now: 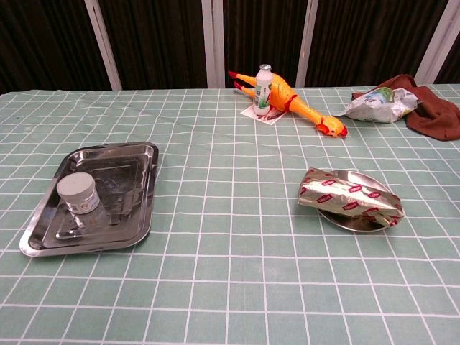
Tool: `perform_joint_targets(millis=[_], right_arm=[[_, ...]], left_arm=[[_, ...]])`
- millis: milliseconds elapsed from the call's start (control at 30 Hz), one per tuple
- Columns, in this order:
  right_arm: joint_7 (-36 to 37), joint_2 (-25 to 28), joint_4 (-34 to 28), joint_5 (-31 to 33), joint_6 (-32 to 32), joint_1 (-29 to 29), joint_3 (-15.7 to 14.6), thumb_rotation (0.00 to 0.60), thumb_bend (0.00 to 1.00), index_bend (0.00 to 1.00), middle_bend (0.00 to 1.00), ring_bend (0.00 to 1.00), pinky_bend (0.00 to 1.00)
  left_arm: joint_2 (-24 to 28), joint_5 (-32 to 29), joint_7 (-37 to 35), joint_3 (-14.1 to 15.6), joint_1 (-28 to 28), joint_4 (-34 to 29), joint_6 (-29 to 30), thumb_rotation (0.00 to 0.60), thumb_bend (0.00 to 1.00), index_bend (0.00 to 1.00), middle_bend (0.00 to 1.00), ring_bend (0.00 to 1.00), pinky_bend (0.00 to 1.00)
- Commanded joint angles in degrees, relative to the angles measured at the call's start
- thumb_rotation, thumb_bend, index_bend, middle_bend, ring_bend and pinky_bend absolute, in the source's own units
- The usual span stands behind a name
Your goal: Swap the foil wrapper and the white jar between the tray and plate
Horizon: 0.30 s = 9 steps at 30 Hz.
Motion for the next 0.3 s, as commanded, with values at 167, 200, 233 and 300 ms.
perform_joint_targets(millis=[167,200,233,300], right_arm=[[1.1,0.4,-1.2,-1.5,0.8,-0.1,-0.4,0.600,0.18,0.08,0.09,0.02,0.00],[1.0,0.4,-1.3,-1.6,0.8,0.0,-0.5,0.600,0.18,0.08,0.09,0.02,0.00],[0.9,0.4,-1.3,-1.6,0.7,0.0,-0.6,0.600,0.18,0.08,0.09,0.02,0.00],[0.9,0.3,-1.5,-1.7,0.5,0.0,-0.8,0.600,0.18,0.08,0.09,0.02,0.00]], left_arm=[[1.0,2.2,-2.0,-0.6,1.8,0.2,1.9,0.600,0.28,0.23,0.04,0.00,0.14],[1.0,2.3,-2.0,-0.7,1.9,0.3,1.8,0.600,0.28,0.23,0.04,0.00,0.14],[1.0,2.2,-2.0,-0.9,2.1,0.3,1.7,0.600,0.28,0.23,0.04,0.00,0.14],[0.9,2.1,-1.7,-1.2,2.2,0.3,1.5,0.600,0.28,0.23,0.04,0.00,0.14]])
